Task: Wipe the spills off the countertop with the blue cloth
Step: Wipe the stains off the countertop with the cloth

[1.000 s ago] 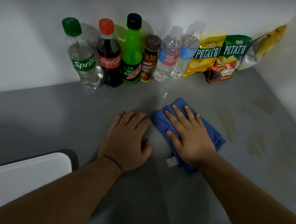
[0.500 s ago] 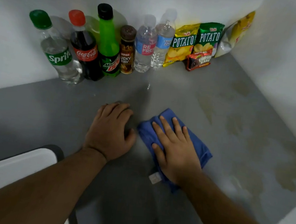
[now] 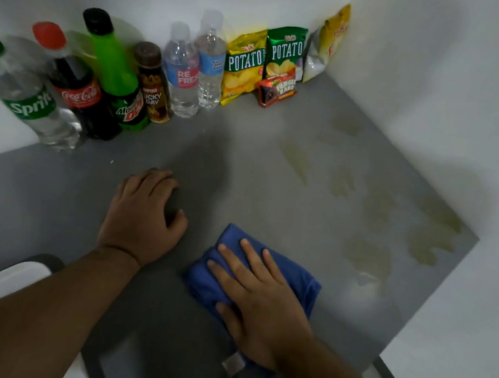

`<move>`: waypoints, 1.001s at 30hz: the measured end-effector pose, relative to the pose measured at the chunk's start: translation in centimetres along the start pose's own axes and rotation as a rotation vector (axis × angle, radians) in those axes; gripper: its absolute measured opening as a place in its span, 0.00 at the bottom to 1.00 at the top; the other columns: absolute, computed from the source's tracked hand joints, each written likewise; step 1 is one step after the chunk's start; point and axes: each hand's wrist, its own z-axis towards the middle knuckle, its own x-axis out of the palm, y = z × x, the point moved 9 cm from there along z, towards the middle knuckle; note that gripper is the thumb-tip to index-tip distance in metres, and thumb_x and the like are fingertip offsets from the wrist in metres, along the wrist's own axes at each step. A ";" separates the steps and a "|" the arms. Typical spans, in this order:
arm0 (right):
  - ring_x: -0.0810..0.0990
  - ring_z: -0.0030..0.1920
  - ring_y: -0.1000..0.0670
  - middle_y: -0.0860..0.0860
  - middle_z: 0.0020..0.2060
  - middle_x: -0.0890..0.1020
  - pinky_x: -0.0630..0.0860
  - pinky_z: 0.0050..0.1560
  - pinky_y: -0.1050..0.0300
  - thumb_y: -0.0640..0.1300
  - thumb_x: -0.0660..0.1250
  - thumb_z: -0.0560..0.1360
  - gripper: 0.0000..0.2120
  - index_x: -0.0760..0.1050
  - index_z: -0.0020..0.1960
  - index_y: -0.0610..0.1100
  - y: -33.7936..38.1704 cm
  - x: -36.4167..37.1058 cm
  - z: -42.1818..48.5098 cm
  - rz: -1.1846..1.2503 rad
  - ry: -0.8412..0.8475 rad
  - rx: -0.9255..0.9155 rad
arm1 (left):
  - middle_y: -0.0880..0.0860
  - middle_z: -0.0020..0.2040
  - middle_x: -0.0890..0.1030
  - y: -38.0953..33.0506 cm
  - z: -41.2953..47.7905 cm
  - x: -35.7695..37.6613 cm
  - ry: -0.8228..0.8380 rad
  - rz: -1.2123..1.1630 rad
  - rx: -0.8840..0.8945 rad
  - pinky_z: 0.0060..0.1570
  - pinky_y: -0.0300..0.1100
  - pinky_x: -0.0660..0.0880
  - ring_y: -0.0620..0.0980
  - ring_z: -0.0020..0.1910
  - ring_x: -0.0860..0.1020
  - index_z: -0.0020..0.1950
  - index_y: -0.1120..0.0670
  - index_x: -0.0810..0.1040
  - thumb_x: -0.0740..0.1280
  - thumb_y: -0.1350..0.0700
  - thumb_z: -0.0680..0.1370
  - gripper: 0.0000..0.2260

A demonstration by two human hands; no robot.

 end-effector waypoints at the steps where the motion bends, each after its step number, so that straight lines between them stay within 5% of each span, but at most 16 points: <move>1: 0.41 0.83 0.47 0.59 0.83 0.48 0.40 0.81 0.43 0.61 0.51 0.84 0.30 0.48 0.83 0.59 -0.8 0.1 -1.4 -0.001 0.016 -0.025 | 0.57 0.70 0.76 0.0 0.0 0.0 0.005 0.002 0.003 0.68 0.59 0.70 0.63 0.66 0.73 0.65 0.58 0.77 0.63 0.45 0.73 0.25; 9: 0.33 0.82 0.48 0.57 0.83 0.42 0.42 0.81 0.39 0.62 0.43 0.84 0.30 0.44 0.84 0.57 -7.0 -1.4 -0.5 0.016 -0.012 0.319 | 0.58 0.70 0.75 -0.4 -0.1 0.1 0.024 0.013 0.003 0.69 0.60 0.70 0.63 0.67 0.72 0.65 0.58 0.76 0.63 0.46 0.73 0.25; 17: 0.38 0.83 0.50 0.61 0.83 0.44 0.33 0.79 0.48 0.63 0.48 0.85 0.29 0.44 0.83 0.62 -5.1 0.7 -9.8 0.011 0.022 0.149 | 0.61 0.67 0.77 -1.1 -0.3 -0.1 -0.005 -0.005 0.081 0.65 0.60 0.74 0.65 0.65 0.75 0.63 0.60 0.78 0.62 0.48 0.74 0.23; 26: 0.32 0.81 0.49 0.57 0.83 0.43 0.41 0.81 0.40 0.64 0.41 0.84 0.30 0.43 0.84 0.58 -9.1 -0.2 -8.4 0.041 -0.047 0.497 | 0.62 0.67 0.78 -1.5 -0.3 0.1 0.018 0.039 0.096 0.66 0.60 0.72 0.66 0.65 0.75 0.63 0.62 0.79 0.59 0.46 0.76 0.25; 30: 0.35 0.82 0.48 0.57 0.83 0.43 0.39 0.81 0.42 0.65 0.42 0.85 0.29 0.42 0.83 0.59 -6.5 0.9 -10.6 0.035 -0.012 0.307 | 0.61 0.68 0.77 -3.9 -1.5 0.0 0.042 0.005 0.128 0.67 0.60 0.71 0.66 0.65 0.75 0.64 0.61 0.78 0.57 0.44 0.76 0.27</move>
